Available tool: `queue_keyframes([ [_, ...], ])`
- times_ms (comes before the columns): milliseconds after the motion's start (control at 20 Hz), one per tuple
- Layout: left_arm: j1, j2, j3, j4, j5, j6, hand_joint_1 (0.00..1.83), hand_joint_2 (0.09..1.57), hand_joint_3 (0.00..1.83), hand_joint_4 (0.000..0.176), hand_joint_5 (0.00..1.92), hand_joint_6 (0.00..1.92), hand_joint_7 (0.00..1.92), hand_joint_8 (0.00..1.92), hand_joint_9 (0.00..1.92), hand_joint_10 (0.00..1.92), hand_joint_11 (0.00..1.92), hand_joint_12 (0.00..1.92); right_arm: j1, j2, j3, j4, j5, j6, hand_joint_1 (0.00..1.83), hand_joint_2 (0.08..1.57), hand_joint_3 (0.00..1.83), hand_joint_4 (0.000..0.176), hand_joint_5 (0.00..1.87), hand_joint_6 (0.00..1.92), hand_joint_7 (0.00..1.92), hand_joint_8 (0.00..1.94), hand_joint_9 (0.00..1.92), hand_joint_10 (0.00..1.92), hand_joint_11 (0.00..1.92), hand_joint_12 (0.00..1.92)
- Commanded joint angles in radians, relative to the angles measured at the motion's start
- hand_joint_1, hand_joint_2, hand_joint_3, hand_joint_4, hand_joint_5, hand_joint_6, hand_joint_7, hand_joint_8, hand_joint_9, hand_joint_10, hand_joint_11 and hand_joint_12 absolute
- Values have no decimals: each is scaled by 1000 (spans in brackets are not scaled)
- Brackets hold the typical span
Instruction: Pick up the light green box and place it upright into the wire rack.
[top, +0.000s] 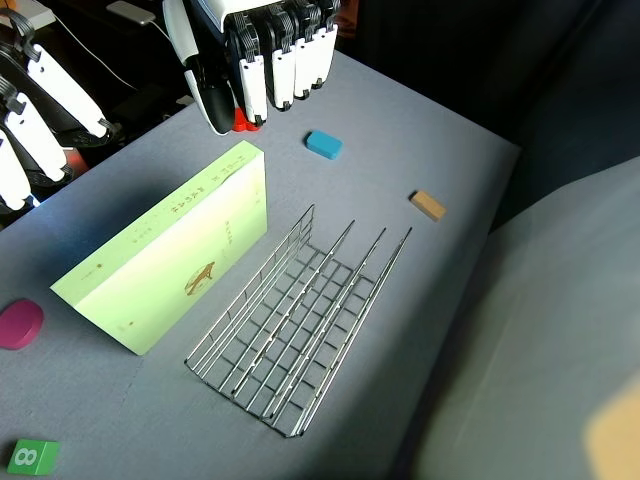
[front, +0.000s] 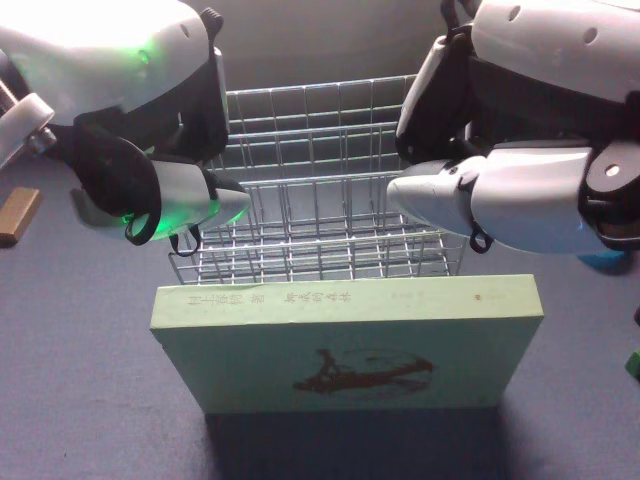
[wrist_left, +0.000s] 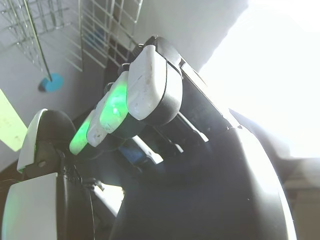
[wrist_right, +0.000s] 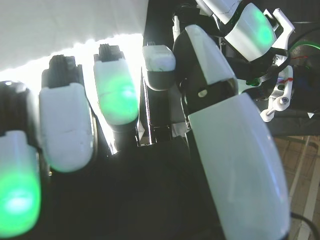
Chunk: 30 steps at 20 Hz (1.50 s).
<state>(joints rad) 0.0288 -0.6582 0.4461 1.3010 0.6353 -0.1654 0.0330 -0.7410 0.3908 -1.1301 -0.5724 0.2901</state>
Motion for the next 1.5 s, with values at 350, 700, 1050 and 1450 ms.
queue_keyframes([
  [350, -17, -3, -15, 66, 19, 4, 134, 1267, 3, 4, 440, 4, 357, 1, 270, 8, 0, 799, 10, -2, -5, -52, 40, -4, 0, 1092, 18, 8, 285, 7, 287, 0, 193, 4, 0, 716],
  [700, -17, -2, -21, 99, 232, -36, 136, 1263, 0, 2, 465, 7, 354, 0, 279, 6, 0, 826, 5, -5, -14, -53, 21, -34, 0, 1095, 10, 8, 283, 3, 296, 2, 206, 6, 0, 741],
  [1050, -15, 1, 37, 134, 256, -6, 131, 1267, 1, 4, 438, 0, 327, 0, 270, 2, 0, 776, -3, -154, -10, -128, -210, -3, 119, 1080, 0, 0, 277, 2, 298, 0, 190, 0, 0, 706],
  [1450, 13, 81, 80, 174, 183, 14, 136, 1255, 0, 3, 444, 0, 337, 0, 270, 0, 0, 840, -41, -388, 36, -107, -459, 80, 416, 1028, 0, 0, 156, 0, 195, 0, 129, 0, 0, 534],
])
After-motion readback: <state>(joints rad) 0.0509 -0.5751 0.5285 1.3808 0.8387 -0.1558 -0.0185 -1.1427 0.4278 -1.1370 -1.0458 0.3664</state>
